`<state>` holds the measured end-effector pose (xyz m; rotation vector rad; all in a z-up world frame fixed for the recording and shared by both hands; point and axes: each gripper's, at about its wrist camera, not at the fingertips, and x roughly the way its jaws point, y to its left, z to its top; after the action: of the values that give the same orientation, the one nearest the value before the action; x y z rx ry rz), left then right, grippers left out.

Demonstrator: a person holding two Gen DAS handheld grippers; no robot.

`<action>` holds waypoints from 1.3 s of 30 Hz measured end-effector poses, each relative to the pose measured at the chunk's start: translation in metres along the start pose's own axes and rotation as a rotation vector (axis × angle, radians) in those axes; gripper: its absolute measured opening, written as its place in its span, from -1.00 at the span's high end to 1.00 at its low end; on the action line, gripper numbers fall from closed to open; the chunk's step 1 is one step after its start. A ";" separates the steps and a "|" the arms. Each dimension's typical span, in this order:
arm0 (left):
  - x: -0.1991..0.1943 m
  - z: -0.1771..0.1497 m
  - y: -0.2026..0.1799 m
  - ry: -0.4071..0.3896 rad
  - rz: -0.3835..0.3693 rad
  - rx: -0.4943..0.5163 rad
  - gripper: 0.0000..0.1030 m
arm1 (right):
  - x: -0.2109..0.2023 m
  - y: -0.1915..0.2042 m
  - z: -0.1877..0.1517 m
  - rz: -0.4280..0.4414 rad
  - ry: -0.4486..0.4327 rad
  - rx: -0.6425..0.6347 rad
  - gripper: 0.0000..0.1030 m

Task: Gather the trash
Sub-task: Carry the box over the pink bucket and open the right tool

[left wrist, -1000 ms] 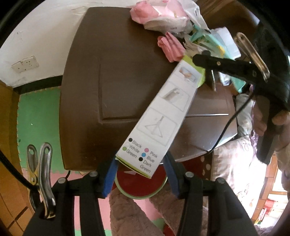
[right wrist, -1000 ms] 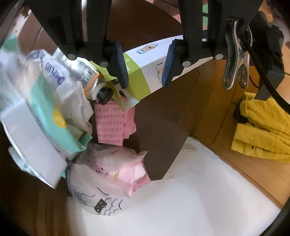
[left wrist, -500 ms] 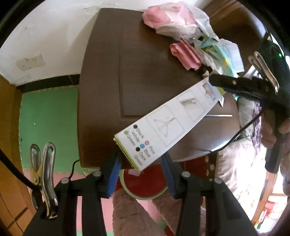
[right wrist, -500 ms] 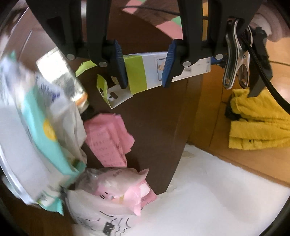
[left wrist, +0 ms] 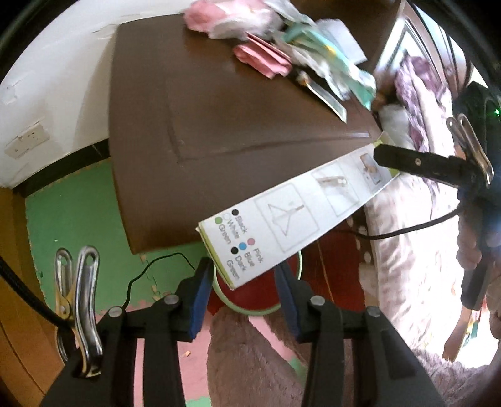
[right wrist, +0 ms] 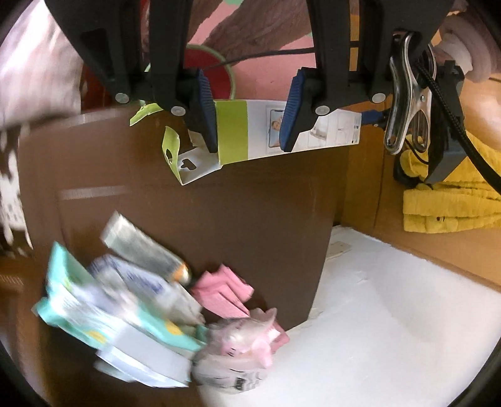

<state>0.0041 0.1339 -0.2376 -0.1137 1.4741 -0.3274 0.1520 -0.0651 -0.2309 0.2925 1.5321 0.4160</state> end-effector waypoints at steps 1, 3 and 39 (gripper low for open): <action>0.001 -0.003 -0.003 0.004 0.000 0.011 0.19 | -0.002 -0.001 -0.007 -0.001 -0.003 0.013 0.20; 0.005 -0.011 -0.013 0.015 0.002 0.032 0.19 | -0.008 -0.004 -0.023 -0.010 -0.006 0.043 0.20; 0.187 -0.086 -0.045 0.158 0.099 0.037 0.12 | 0.043 -0.094 -0.172 -0.097 0.083 0.197 0.20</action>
<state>-0.0754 0.0484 -0.4132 0.0158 1.6233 -0.2884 -0.0123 -0.1435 -0.3147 0.3566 1.6646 0.2030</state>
